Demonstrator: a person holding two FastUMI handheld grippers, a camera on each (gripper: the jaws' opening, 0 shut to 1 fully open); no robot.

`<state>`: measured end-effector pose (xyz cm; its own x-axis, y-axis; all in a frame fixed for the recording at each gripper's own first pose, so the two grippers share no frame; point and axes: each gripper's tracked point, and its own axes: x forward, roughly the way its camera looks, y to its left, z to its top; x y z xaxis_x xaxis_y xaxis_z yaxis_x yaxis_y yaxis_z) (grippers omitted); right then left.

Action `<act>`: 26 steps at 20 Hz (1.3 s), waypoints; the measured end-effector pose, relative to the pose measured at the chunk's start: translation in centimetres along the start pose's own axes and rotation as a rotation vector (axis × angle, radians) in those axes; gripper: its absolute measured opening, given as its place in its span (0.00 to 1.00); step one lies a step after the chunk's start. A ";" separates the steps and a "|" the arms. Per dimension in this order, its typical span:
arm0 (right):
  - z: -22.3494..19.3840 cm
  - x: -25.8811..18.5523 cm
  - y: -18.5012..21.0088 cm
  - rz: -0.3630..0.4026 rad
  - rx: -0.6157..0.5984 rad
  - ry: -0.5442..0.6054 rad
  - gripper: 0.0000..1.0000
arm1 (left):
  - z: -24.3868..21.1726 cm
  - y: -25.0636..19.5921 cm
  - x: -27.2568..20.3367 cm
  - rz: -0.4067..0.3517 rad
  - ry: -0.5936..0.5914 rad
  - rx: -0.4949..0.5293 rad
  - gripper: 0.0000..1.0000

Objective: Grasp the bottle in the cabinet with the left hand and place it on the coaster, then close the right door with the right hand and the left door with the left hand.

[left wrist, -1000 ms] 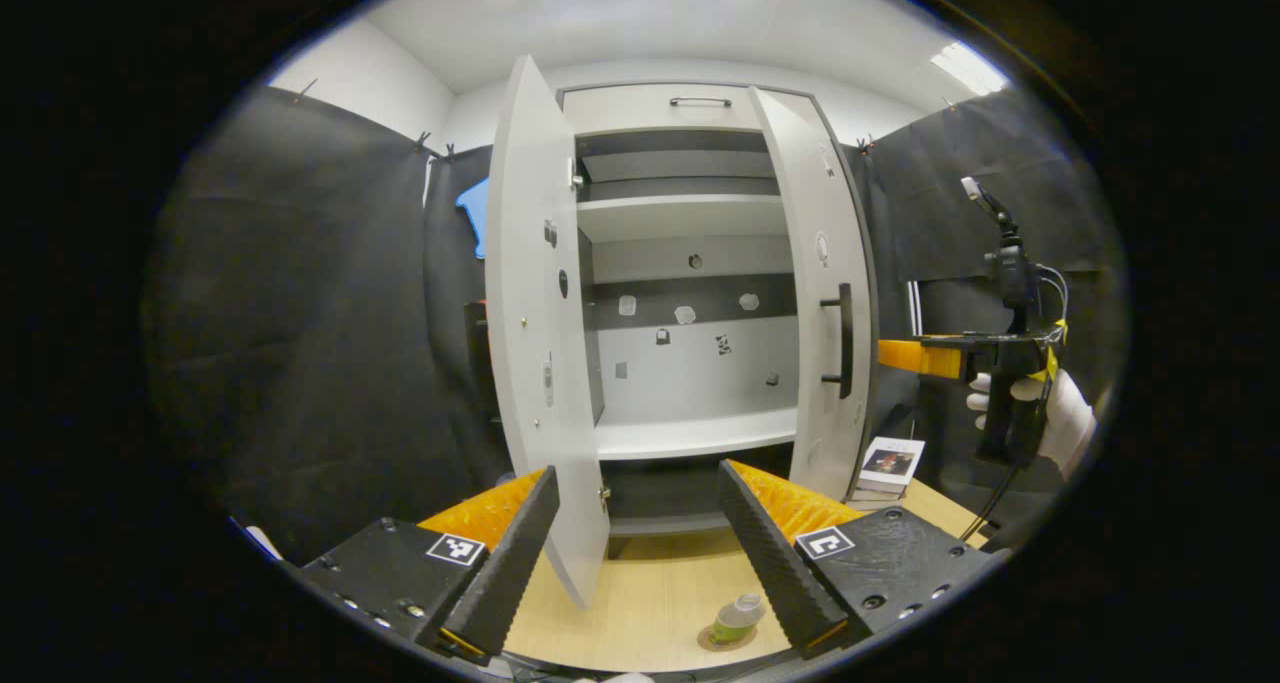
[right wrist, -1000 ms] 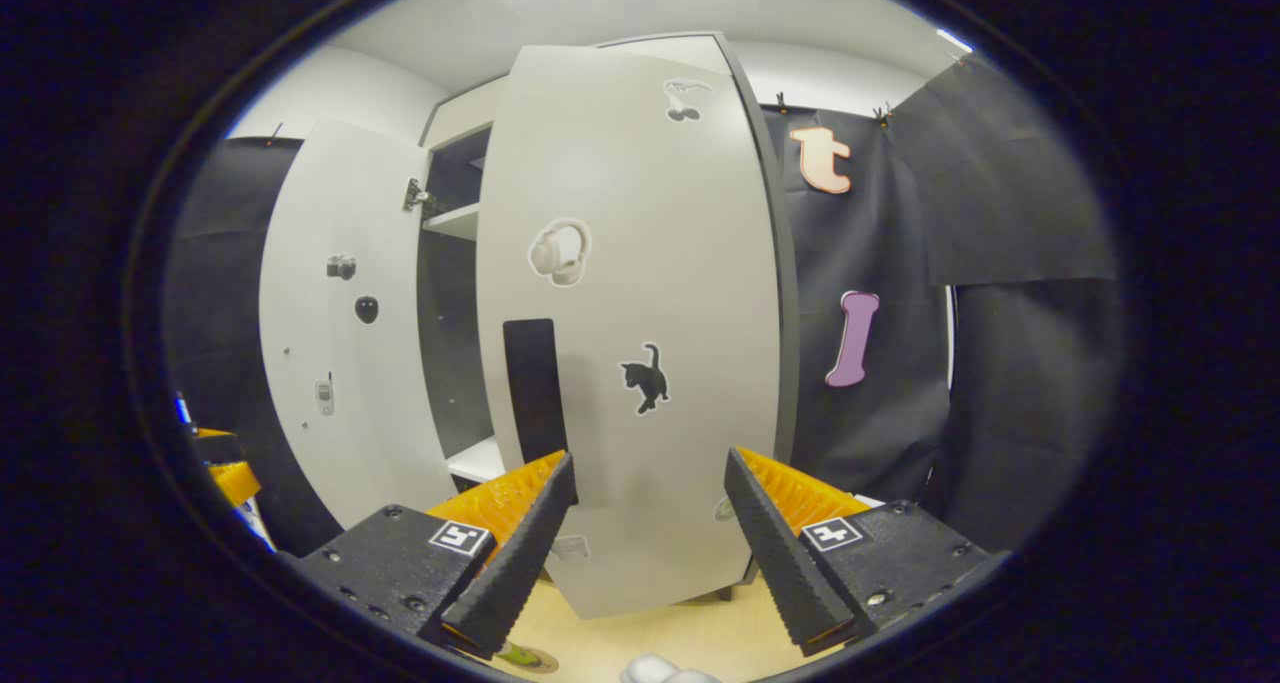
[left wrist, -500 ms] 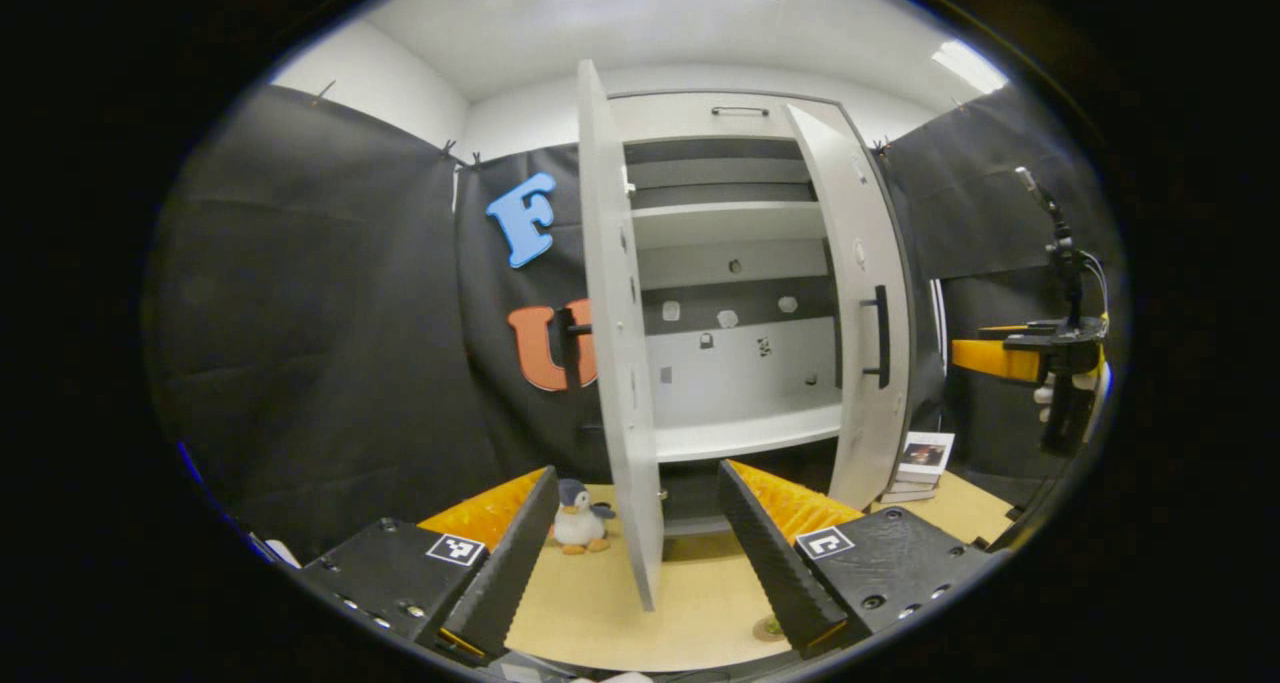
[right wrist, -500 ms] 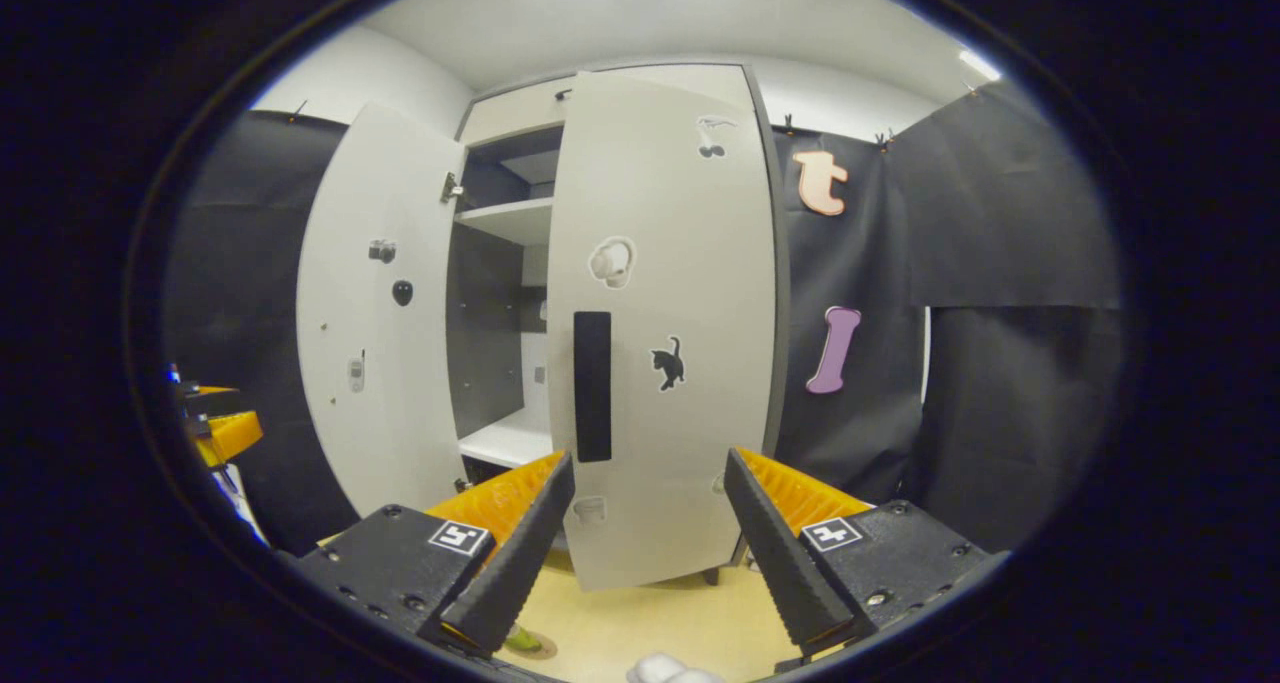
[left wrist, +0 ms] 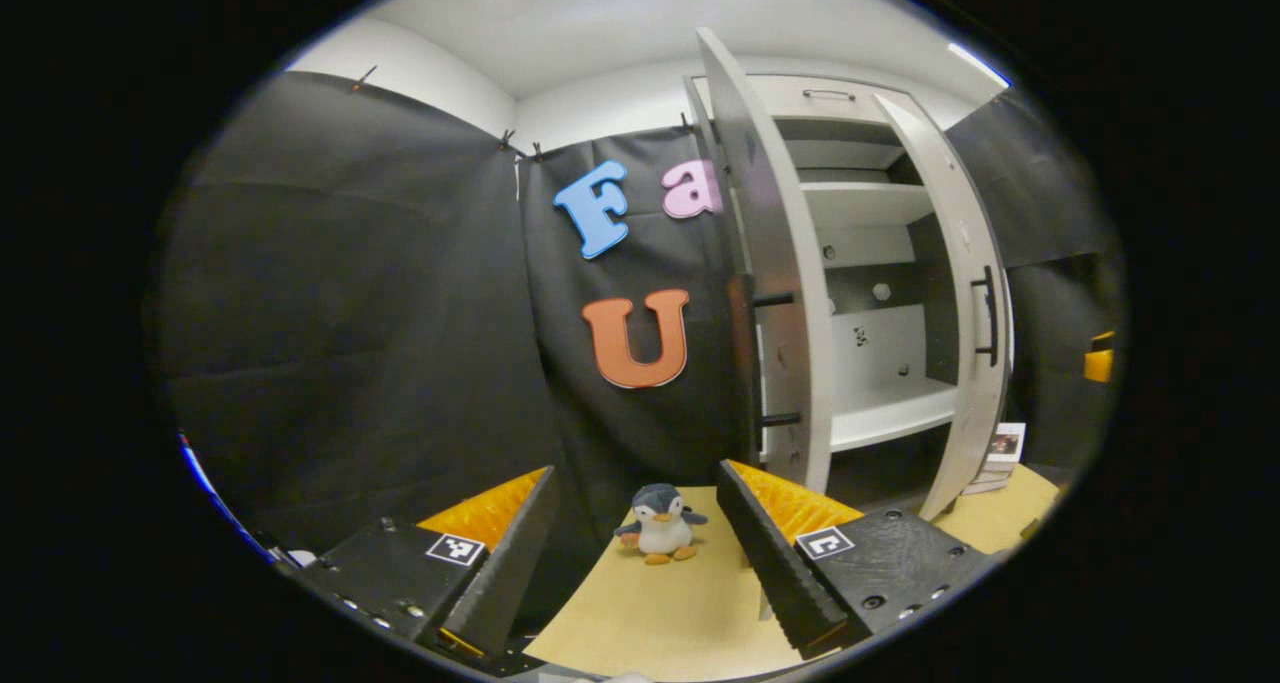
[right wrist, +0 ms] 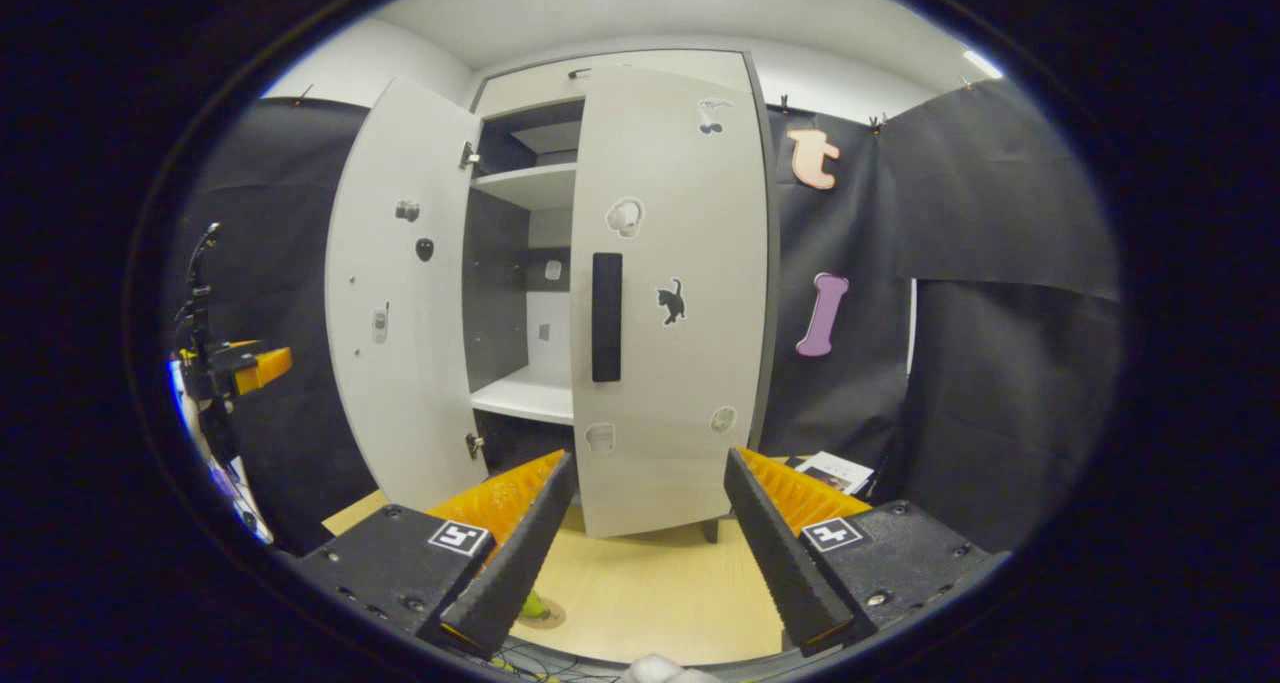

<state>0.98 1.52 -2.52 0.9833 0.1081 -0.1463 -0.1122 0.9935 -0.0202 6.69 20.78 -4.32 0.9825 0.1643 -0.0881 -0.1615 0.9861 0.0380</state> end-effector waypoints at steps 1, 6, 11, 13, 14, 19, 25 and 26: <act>-0.1 -0.4 0.1 -0.006 -0.004 0.004 0.96 | 0.2 0.0 1.2 -0.007 -0.004 -0.004 0.97; -0.9 -2.0 -0.4 -0.048 0.004 0.016 1.00 | 2.3 -0.9 6.1 -0.040 -0.040 -0.029 0.98; -2.4 -1.7 -1.3 -0.061 0.008 0.046 0.99 | 3.4 -1.9 7.7 -0.047 -0.064 -0.015 0.97; -2.8 -1.4 -1.5 -0.049 0.012 0.058 0.99 | 3.9 -2.0 7.5 -0.029 -0.091 -0.006 0.94; -3.0 -1.1 -1.7 -0.044 0.015 0.065 0.99 | 4.0 -2.0 7.6 -0.023 -0.093 -0.001 0.94; -2.2 -0.3 -2.6 -0.008 0.022 0.058 0.99 | 4.1 -2.7 7.4 -0.007 -0.079 0.023 0.93; -2.1 0.1 -3.5 0.007 0.025 0.066 0.99 | 4.5 -5.3 6.3 -0.016 -0.078 0.020 0.89; -2.2 0.2 -3.6 0.008 0.022 0.065 0.99 | 4.5 -6.0 6.3 -0.026 -0.079 0.013 0.83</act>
<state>1.26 -2.12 -4.61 0.9708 0.1144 -0.2108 -0.1164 0.9932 0.0029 14.24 15.75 -0.64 0.9907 0.1357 -0.0099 -0.1351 0.9896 0.0494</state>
